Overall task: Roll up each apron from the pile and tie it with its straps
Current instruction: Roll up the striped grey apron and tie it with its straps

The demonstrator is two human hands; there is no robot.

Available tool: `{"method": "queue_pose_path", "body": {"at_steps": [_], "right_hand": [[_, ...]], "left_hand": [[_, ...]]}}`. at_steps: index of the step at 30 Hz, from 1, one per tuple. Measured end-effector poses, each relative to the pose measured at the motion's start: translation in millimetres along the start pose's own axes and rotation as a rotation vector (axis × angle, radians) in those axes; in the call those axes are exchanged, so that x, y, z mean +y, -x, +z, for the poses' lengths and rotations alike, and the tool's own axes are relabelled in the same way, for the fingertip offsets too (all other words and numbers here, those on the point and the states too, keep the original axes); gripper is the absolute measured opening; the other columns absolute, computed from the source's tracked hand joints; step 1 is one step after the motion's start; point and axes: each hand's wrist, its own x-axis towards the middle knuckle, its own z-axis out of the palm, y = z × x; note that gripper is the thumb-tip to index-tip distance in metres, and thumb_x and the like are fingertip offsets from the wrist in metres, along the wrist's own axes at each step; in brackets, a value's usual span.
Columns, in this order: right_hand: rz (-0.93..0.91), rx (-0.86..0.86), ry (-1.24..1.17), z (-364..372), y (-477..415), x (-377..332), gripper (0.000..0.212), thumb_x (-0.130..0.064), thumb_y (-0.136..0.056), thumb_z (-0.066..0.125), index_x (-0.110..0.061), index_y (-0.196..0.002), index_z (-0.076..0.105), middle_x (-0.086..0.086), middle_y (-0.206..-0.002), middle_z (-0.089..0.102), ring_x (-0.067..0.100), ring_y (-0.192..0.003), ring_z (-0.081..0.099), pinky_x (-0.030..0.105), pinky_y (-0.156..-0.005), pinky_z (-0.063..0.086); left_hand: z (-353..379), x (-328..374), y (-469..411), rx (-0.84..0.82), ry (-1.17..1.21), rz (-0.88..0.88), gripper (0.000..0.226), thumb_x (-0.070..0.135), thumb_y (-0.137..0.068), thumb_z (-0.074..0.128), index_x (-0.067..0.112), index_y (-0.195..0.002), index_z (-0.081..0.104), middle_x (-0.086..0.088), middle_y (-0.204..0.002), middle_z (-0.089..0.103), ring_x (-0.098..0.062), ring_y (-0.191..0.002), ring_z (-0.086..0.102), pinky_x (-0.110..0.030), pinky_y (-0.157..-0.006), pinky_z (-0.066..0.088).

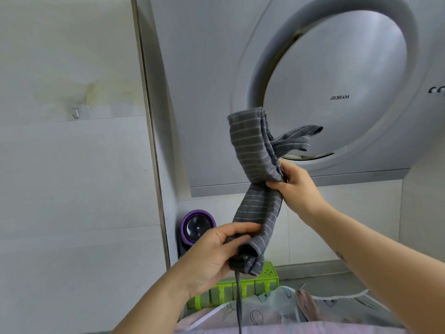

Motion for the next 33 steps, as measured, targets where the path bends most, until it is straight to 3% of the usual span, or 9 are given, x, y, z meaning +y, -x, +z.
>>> {"method": "queue_pose_path", "body": {"at_steps": [4,7,10,17,24,26,28,30,33], "right_hand": [[-0.214,-0.112,0.143,-7.2,2.6,1.6,0.032,0.004,-0.069,0.067,-0.027,-0.072,0.068,-0.021,-0.077,0.067,-0.004,-0.074,0.060,0.022,-0.073,0.049],[-0.484,-0.231,0.402,-11.8,9.9,-7.2,0.031,-0.018,-0.069,0.073,-0.028,-0.098,0.069,-0.014,-0.111,0.063,0.002,-0.103,0.060,0.022,-0.091,0.047],[-0.622,-0.152,0.609,-14.9,9.3,-7.0,0.043,0.001,-0.072,0.063,-0.030,-0.101,0.069,-0.016,-0.116,0.061,0.008,-0.103,0.061,0.038,-0.083,0.052],[-0.844,-0.204,0.915,-21.7,7.0,-9.7,0.039,-0.012,-0.078,0.043,-0.020,-0.101,0.073,0.000,-0.112,0.066,0.010,-0.084,0.051,0.028,-0.067,0.045],[-0.222,-0.140,0.272,-9.4,0.1,3.7,0.032,-0.011,-0.075,0.068,-0.025,-0.104,0.064,-0.007,-0.100,0.062,-0.003,-0.089,0.060,0.019,-0.086,0.045],[0.104,-0.180,-0.158,-8.3,-5.6,2.5,0.036,-0.002,-0.084,0.062,-0.005,-0.121,0.058,0.009,-0.101,0.067,0.010,-0.085,0.065,0.028,-0.079,0.053],[0.440,-0.290,-0.521,-9.2,-4.4,-3.0,0.060,-0.031,-0.082,0.067,0.004,-0.128,0.049,0.025,-0.119,0.061,0.027,-0.100,0.064,0.037,-0.082,0.054],[0.619,-0.394,-0.514,-5.7,1.7,-13.3,0.071,-0.053,-0.073,0.063,-0.001,-0.121,0.059,0.020,-0.118,0.064,0.030,-0.107,0.063,0.041,-0.088,0.052],[0.552,-0.441,-0.346,5.6,6.1,-24.9,0.054,-0.038,-0.073,0.069,-0.002,-0.113,0.062,0.013,-0.107,0.071,0.026,-0.100,0.068,0.037,-0.087,0.053]], "left_hand": [[-8.1,0.8,3.6,0.004,0.164,-0.069,0.020,0.009,-0.082,0.061,0.007,-0.092,0.078,-0.015,-0.095,0.071,-0.020,-0.077,0.069,-0.030,-0.062,0.057],[-13.9,4.9,6.5,-0.050,0.303,-0.194,0.043,0.025,-0.081,0.072,0.001,-0.117,0.067,-0.019,-0.122,0.062,-0.028,-0.102,0.065,-0.040,-0.091,0.054],[-15.9,11.1,4.5,-0.139,0.382,-0.271,0.072,0.056,-0.091,0.049,0.003,-0.139,0.046,-0.019,-0.142,0.046,-0.032,-0.124,0.050,-0.042,-0.110,0.034],[-13.4,13.6,2.5,-0.128,0.152,-0.227,0.063,0.048,-0.064,0.082,0.013,-0.115,0.070,-0.012,-0.121,0.065,-0.023,-0.107,0.064,-0.037,-0.090,0.052],[7.7,4.8,-7.5,0.016,0.048,-0.041,0.036,0.034,-0.078,0.053,0.012,-0.090,0.079,-0.014,-0.103,0.071,-0.021,-0.089,0.068,-0.035,-0.082,0.055],[7.1,6.0,-9.4,0.083,-0.014,0.024,0.039,0.035,-0.080,0.050,0.009,-0.091,0.077,-0.015,-0.099,0.071,-0.022,-0.087,0.068,-0.037,-0.079,0.055],[1.4,8.9,-11.5,0.159,-0.123,0.084,0.040,0.040,-0.085,0.052,0.008,-0.100,0.071,-0.015,-0.099,0.072,-0.024,-0.089,0.068,-0.040,-0.082,0.055],[-5.4,11.9,-12.5,0.180,-0.292,0.106,0.045,0.051,-0.089,0.054,0.013,-0.109,0.067,-0.010,-0.102,0.072,-0.025,-0.098,0.068,-0.046,-0.096,0.048],[-10.8,11.4,-11.0,0.149,-0.397,0.116,0.045,0.056,-0.082,0.051,0.026,-0.113,0.064,0.001,-0.105,0.073,-0.019,-0.106,0.066,-0.048,-0.103,0.043]]}}
